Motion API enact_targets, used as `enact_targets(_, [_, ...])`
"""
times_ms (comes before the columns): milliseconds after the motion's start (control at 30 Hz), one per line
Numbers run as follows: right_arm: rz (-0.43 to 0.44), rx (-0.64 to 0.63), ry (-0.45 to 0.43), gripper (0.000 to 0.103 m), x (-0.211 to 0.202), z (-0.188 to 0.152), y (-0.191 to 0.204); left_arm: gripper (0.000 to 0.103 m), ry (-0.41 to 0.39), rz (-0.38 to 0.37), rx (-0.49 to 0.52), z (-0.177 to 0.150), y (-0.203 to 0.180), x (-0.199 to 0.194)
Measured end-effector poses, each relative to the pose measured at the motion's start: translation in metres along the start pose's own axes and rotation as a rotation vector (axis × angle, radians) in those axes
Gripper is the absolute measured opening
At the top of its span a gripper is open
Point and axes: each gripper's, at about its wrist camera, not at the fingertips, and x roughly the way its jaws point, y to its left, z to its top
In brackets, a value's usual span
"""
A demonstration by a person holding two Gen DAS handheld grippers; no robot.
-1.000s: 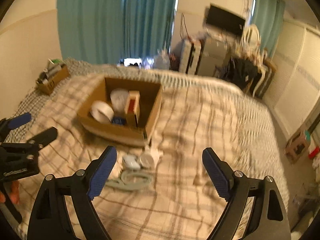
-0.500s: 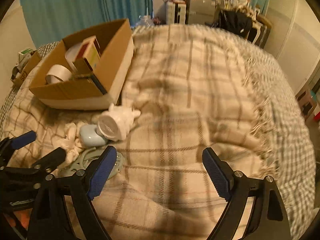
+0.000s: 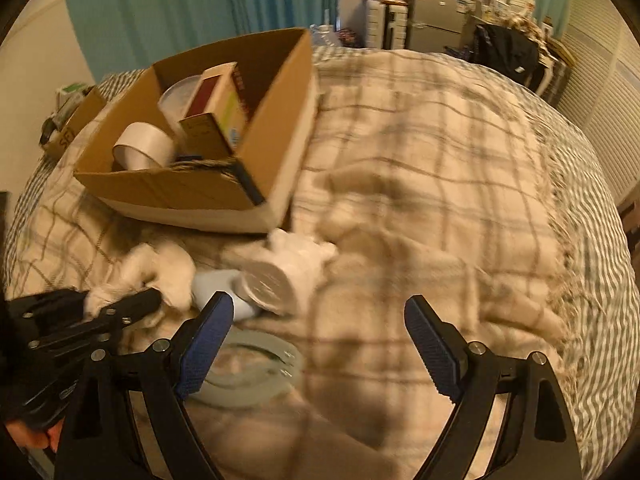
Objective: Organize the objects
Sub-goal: 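Grasp the white lace cloth with the left tool, then grasp the white plastic fixture with the right tool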
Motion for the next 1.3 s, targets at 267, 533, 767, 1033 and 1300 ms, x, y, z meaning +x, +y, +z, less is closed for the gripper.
enact_targets(267, [0.007, -0.04, 0.106, 0.071, 0.043, 0.019, 0.021, 0.012, -0.053, 0.069, -0.001, 0.006, 0.022, -0.026])
enact_targets(533, [-0.014, -0.035, 0.097, 0.053, 0.029, 0.007, 0.023, 0.012, -0.06, 0.089, -0.027, -0.005, 0.034, -0.044])
enact_targets(767, [-0.014, -0.073, -0.002, 0.053, -0.037, 0.004, 0.036, 0.012, -0.116, 0.084, -0.008, -0.019, 0.032, -0.088])
enact_targets(1033, [0.004, -0.147, -0.171, 0.052, -0.137, 0.014, 0.059, 0.012, -0.21, 0.083, 0.079, 0.004, 0.024, -0.147])
enact_targets(1300, [0.053, -0.203, -0.25, 0.052, -0.18, 0.052, 0.082, 0.012, -0.258, 0.092, 0.107, 0.041, 0.023, -0.163])
